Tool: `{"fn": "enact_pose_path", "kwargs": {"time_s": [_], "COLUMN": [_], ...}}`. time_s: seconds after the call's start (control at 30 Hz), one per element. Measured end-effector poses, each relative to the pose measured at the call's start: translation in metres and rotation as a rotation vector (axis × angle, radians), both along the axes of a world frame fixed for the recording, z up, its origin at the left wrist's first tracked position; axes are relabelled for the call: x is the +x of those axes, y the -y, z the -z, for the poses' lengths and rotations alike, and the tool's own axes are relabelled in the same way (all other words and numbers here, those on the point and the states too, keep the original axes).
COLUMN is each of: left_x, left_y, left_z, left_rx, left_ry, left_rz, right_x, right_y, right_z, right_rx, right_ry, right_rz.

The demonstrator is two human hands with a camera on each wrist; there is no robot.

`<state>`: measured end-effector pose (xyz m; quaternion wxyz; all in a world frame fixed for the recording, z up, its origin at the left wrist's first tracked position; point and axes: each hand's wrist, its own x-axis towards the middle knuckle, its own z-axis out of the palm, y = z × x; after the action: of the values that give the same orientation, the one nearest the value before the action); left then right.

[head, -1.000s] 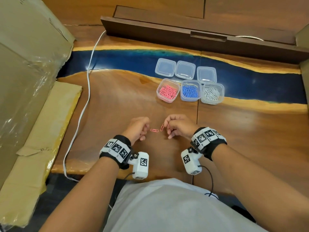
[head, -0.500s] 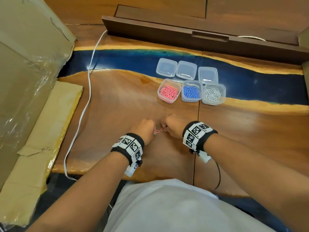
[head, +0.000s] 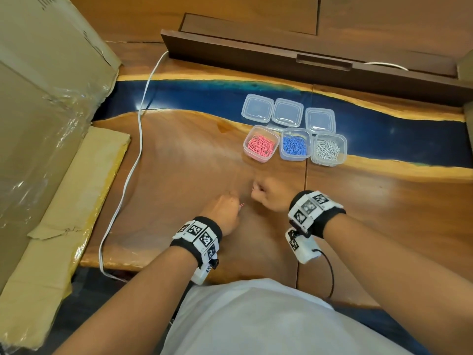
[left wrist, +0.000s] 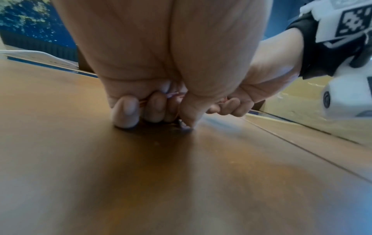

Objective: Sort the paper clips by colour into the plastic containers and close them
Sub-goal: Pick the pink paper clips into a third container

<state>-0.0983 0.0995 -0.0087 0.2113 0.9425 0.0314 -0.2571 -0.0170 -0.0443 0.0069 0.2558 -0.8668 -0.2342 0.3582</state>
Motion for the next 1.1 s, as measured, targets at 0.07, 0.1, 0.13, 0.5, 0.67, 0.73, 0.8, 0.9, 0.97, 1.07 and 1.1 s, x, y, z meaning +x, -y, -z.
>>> {"fn": "enact_pose_path", "kwargs": {"time_s": [0.07, 0.1, 0.13, 0.5, 0.67, 0.73, 0.8, 0.9, 0.97, 1.07, 1.1], "left_x": [0.003, 0.006, 0.011, 0.136, 0.160, 0.161, 0.160, 0.157, 0.158, 0.160, 0.160], "left_y": [-0.003, -0.004, -0.005, 0.005, 0.018, 0.018, 0.016, 0.009, 0.003, -0.004, -0.005], "left_z": [0.001, 0.000, -0.002, -0.067, -0.065, -0.060, -0.054, -0.047, -0.046, -0.047, -0.046], "left_rx": [-0.171, -0.268, -0.355, -0.232, -0.112, -0.135, -0.175, -0.294, -0.285, -0.058, 0.016], "left_ry": [-0.058, -0.088, -0.100, 0.111, 0.072, 0.065, 0.063, 0.093, 0.154, 0.187, 0.166], "left_rz": [-0.123, -0.197, -0.275, -0.265, -0.185, -0.195, -0.222, -0.272, -0.248, -0.029, 0.048], "right_x": [0.017, 0.028, 0.039, 0.101, 0.100, 0.100, 0.102, 0.110, 0.118, 0.136, 0.143], "right_y": [-0.001, -0.002, -0.005, -0.012, 0.006, 0.013, 0.017, 0.018, 0.016, 0.008, 0.005], "right_z": [-0.012, -0.018, -0.024, -0.053, -0.051, -0.052, -0.054, -0.060, -0.065, -0.066, -0.065], "right_rx": [0.105, 0.119, 0.115, -0.104, 0.039, 0.067, 0.072, 0.068, 0.069, 0.036, 0.015], "right_ry": [-0.055, -0.056, -0.030, 0.277, 0.188, 0.186, 0.170, 0.161, 0.168, 0.224, 0.255], "right_rz": [0.196, 0.260, 0.307, 0.275, 0.429, 0.443, 0.444, 0.452, 0.451, 0.417, 0.402]}}
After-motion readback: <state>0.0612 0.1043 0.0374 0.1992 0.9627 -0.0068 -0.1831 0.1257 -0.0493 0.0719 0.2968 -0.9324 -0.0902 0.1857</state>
